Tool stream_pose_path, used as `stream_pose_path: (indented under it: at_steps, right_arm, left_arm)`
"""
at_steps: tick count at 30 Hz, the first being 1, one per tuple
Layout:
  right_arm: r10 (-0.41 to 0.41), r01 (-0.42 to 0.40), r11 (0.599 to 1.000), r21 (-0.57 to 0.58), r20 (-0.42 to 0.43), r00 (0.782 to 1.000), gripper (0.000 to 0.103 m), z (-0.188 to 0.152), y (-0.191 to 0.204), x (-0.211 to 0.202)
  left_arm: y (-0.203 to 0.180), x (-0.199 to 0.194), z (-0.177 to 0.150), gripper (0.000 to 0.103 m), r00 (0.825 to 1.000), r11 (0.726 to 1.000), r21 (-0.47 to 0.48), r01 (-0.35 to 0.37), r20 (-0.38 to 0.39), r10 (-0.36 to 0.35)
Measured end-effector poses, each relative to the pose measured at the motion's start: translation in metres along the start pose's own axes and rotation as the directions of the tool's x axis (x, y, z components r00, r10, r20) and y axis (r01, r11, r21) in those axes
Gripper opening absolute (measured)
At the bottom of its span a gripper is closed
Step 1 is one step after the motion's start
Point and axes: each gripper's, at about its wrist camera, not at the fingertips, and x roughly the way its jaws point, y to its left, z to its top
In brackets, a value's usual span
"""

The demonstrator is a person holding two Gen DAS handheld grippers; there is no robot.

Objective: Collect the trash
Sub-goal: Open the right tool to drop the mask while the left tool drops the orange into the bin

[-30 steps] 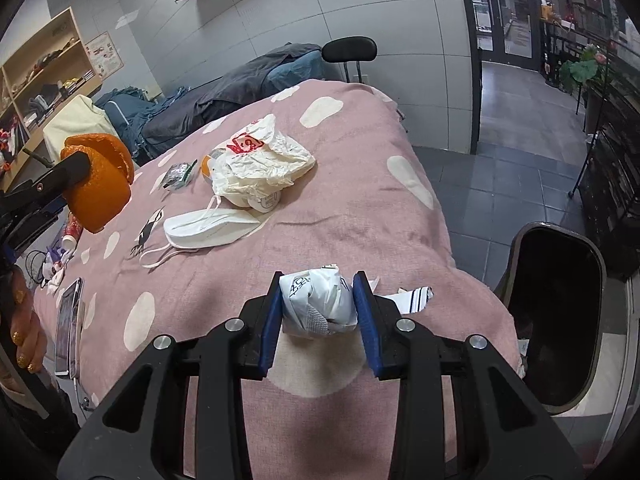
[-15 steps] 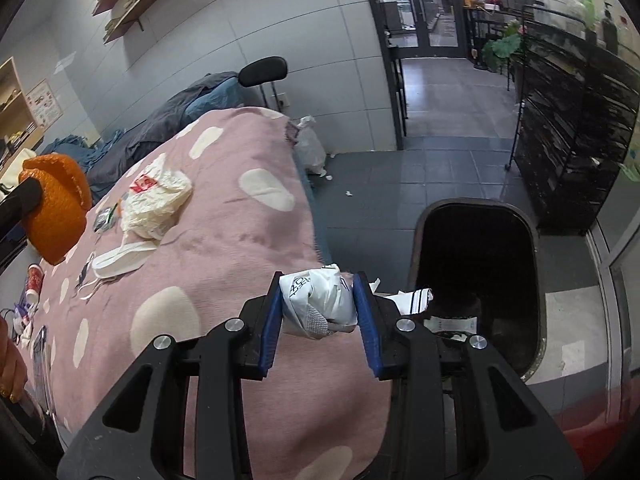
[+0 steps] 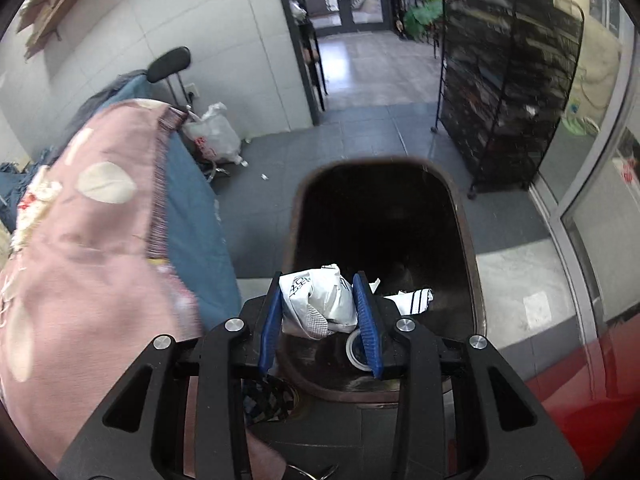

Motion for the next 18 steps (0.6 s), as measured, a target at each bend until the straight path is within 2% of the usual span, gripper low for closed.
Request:
stream_pose_path:
  at_steps: [10,12,13,14,15,18]
  right_arm:
    - [-0.077,0.083,0.994,0.071,-0.087,0.993,0.037,-0.011,-0.034,0.066]
    - [-0.087,0.094,0.992,0.083,-0.091,0.992,0.043,-0.013,-0.039,0.072]
    - [-0.091,0.100,0.991,0.090,-0.095,0.991,0.050,-0.015,-0.042,0.074]
    - [-0.098,0.107,0.989,0.098,-0.096,0.991,0.063,-0.016,-0.044,0.076]
    - [-0.107,0.118,0.987,0.106,-0.097,0.989,0.067,-0.018,-0.046,0.076]
    - [-0.109,0.119,0.986,0.117,-0.090,0.990,0.067,-0.024,-0.049,0.070]
  left_arm:
    - [-0.016,0.033,-0.007,0.037,0.997,0.999,0.031,0.026,-0.074,-0.024]
    - [-0.020,0.039,-0.010,0.037,0.996,0.999,0.032,0.027,-0.086,-0.024]
    - [-0.021,0.042,-0.011,0.037,0.995,0.999,0.031,0.030,-0.093,-0.027]
    - [-0.022,0.045,-0.011,0.037,0.995,0.999,0.031,0.032,-0.098,-0.028]
    - [-0.026,0.050,-0.012,0.037,0.994,0.999,0.034,0.032,-0.104,-0.028]
    - [-0.030,0.057,-0.014,0.037,0.992,0.998,0.046,0.037,-0.120,-0.031]
